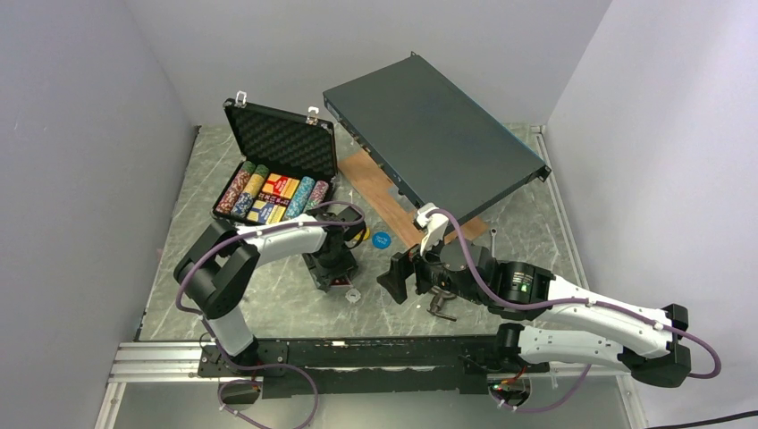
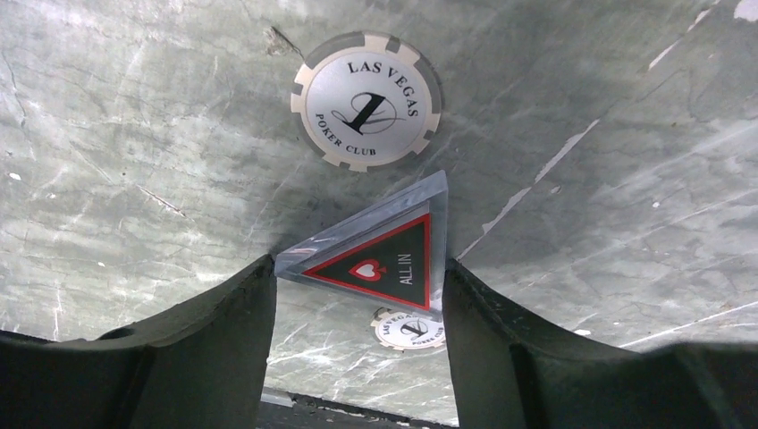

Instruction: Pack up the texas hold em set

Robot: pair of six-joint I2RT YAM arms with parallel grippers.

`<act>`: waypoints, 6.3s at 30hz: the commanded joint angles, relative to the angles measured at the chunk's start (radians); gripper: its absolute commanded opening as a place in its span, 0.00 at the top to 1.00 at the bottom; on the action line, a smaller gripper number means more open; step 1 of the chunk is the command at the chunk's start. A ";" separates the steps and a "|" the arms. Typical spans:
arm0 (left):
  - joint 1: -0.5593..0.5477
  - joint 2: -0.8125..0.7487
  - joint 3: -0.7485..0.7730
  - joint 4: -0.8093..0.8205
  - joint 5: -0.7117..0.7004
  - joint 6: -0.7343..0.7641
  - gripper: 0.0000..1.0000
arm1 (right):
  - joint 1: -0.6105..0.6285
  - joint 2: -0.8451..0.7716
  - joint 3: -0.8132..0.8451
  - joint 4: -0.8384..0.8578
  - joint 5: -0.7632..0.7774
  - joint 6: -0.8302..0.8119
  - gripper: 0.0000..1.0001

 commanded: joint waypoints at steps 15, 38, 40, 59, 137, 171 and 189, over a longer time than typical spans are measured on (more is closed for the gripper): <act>-0.048 -0.113 0.007 -0.068 -0.149 -0.003 0.46 | -0.003 -0.020 -0.002 0.014 0.028 0.021 0.01; 0.442 -0.339 0.201 -0.064 -0.120 0.266 0.44 | -0.003 0.013 0.064 -0.018 0.027 0.015 0.01; 0.519 -0.298 0.226 -0.040 -0.082 0.274 0.45 | -0.002 0.013 0.064 -0.015 0.025 0.017 0.01; 0.728 0.237 0.643 -0.038 0.018 0.252 0.46 | -0.002 0.042 0.074 -0.029 0.015 0.062 0.01; 0.814 -1.052 -0.361 -0.022 0.589 0.765 0.01 | -0.078 0.938 0.467 -0.089 0.329 -0.071 0.60; 0.815 -1.123 -0.374 0.000 0.554 0.750 0.01 | -0.230 1.248 0.551 0.221 0.111 -0.435 0.76; 0.815 -1.117 -0.375 0.001 0.557 0.749 0.01 | -0.237 1.149 0.467 0.334 0.049 -0.309 0.73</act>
